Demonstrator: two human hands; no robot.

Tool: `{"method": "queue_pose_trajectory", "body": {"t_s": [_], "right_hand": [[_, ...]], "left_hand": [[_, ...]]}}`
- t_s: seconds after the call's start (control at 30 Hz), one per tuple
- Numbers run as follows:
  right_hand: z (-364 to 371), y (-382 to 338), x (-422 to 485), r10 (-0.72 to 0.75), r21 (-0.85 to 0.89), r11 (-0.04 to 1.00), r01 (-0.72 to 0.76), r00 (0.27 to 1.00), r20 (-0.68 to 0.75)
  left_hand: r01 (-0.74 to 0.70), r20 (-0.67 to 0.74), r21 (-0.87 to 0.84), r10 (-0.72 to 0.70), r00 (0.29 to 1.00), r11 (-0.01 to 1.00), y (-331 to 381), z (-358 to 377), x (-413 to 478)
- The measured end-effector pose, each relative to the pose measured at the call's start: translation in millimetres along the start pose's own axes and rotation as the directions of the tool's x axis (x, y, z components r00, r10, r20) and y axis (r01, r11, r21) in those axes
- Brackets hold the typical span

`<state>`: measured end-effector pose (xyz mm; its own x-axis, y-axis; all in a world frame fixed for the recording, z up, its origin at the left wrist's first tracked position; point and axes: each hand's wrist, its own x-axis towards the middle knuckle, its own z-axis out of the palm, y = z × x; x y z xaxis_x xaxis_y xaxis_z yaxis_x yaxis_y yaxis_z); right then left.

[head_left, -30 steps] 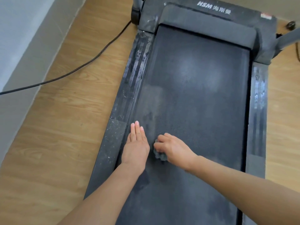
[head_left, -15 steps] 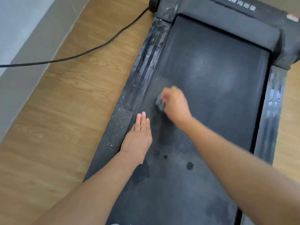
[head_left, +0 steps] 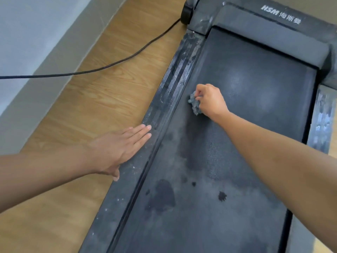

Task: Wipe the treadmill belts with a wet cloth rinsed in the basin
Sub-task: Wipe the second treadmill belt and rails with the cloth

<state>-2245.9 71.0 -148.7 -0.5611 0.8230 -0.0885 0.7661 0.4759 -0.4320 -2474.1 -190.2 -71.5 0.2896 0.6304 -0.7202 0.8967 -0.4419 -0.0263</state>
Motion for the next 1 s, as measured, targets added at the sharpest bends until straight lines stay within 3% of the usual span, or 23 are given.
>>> {"method": "queue_pose_trajectory", "body": {"t_s": [0.1,0.17,0.23,0.33,0.4,0.47,0.53,0.63,0.73,0.8,0.87,1.0], "right_hand": [[10,-13,-24,0.068,0.043,0.997,-0.066,0.997,-0.038],[25,-27,-67,-0.004,0.116,0.993,0.009,0.999,-0.041],[46,-47,-130,-0.122,0.122,0.986,0.112,0.989,0.083],[55,-64,-186,-0.250,0.094,0.968,0.231,0.905,0.345],[40,-60,-157,-0.291,0.106,0.957,0.272,0.890,0.352],[26,-45,-103,-0.219,0.216,0.961,0.172,0.952,0.213],[13,-26,-37,-0.002,0.262,0.965,-0.018,0.997,0.076],[-4,-8,40,0.199,0.123,0.972,-0.200,0.980,0.021],[-1,-11,53,0.254,0.068,0.965,-0.253,0.967,-0.009],[11,-28,19,0.196,0.103,0.976,-0.193,0.980,-0.024],[32,-44,-35,0.029,0.097,0.995,-0.027,1.000,-0.010],[57,-78,-160,-0.274,0.125,0.959,0.253,0.941,0.196]], "left_hand": [[0.027,-0.011,-0.187,-0.030,0.999,0.982,22,13,4],[0.086,-0.010,-0.239,-0.091,0.996,0.967,39,22,12],[0.148,0.015,-0.257,-0.149,0.989,0.955,47,29,16],[0.205,0.036,-0.287,-0.203,0.978,0.936,52,28,21],[0.217,0.047,-0.261,-0.212,0.976,0.941,56,25,23],[0.217,0.051,-0.226,-0.211,0.976,0.950,61,22,26],[0.224,0.045,-0.212,-0.220,0.975,0.951,63,20,26],[0.233,0.039,-0.224,-0.230,0.972,0.946,61,22,23],[0.225,0.019,-0.257,-0.228,0.974,0.940,59,21,19],[0.216,0.031,-0.276,-0.215,0.976,0.937,59,15,17],[0.209,0.045,-0.295,-0.205,0.978,0.932,59,9,18],[0.202,0.049,-0.306,-0.197,0.979,0.930,60,9,19]]}}
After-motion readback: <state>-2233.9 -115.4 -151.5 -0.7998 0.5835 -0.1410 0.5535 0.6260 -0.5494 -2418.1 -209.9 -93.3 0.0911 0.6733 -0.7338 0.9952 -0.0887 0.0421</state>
